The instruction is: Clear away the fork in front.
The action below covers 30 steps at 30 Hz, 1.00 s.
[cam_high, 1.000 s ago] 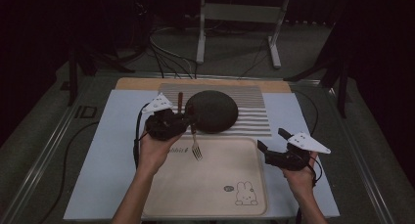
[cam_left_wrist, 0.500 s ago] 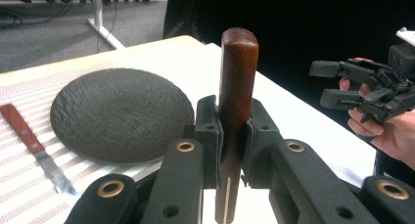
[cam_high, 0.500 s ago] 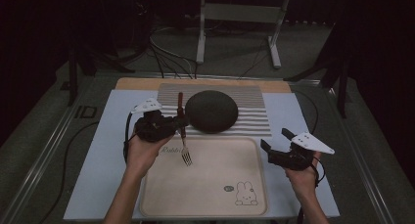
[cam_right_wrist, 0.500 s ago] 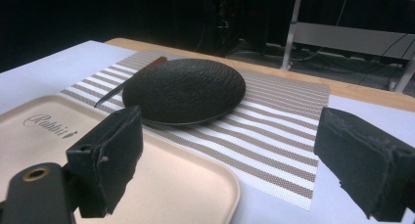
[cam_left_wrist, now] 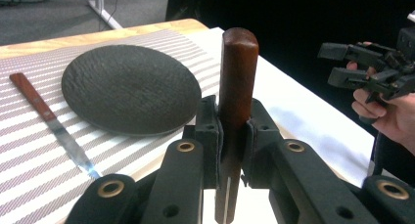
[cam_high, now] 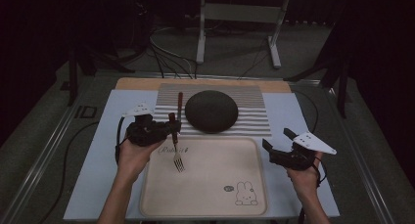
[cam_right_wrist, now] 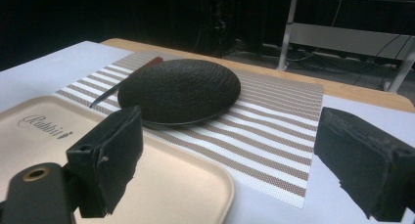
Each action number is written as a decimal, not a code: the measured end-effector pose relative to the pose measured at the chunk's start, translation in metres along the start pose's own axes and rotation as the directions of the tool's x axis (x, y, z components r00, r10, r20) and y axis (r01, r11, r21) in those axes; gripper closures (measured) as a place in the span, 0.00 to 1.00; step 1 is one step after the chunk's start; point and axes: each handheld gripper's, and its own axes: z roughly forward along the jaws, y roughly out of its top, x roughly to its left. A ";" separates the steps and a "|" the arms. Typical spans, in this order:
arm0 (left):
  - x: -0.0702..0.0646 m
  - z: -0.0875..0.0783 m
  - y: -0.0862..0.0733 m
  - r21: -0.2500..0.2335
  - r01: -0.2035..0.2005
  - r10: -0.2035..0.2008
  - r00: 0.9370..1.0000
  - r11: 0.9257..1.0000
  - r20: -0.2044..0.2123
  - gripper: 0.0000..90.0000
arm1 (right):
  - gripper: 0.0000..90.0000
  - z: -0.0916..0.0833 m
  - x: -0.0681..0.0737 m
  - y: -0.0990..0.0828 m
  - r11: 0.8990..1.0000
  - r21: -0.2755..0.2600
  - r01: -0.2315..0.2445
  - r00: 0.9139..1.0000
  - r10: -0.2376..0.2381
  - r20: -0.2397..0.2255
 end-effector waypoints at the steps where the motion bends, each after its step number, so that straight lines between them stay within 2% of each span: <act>1: 0.001 -0.002 -0.001 0.005 0.000 0.000 1.000 1.000 0.001 0.89 | 0.12 0.000 0.000 0.000 1.000 0.000 0.001 1.000 -0.001 0.000; 13: 0.011 -0.015 -0.012 0.059 0.017 -0.017 1.000 0.998 0.003 0.89 | 0.12 -0.001 -0.001 0.000 1.000 0.001 0.004 1.000 -0.004 0.001; 21: 0.015 -0.017 -0.020 0.101 0.023 -0.024 1.000 0.995 0.012 0.89 | 0.12 -0.002 -0.002 0.000 1.000 -0.001 0.000 1.000 0.000 0.006; 30: 0.024 -0.024 -0.030 0.114 0.066 -0.069 0.997 0.991 0.020 0.89 | 0.12 -0.001 -0.003 0.000 1.000 0.003 0.000 1.000 0.000 0.008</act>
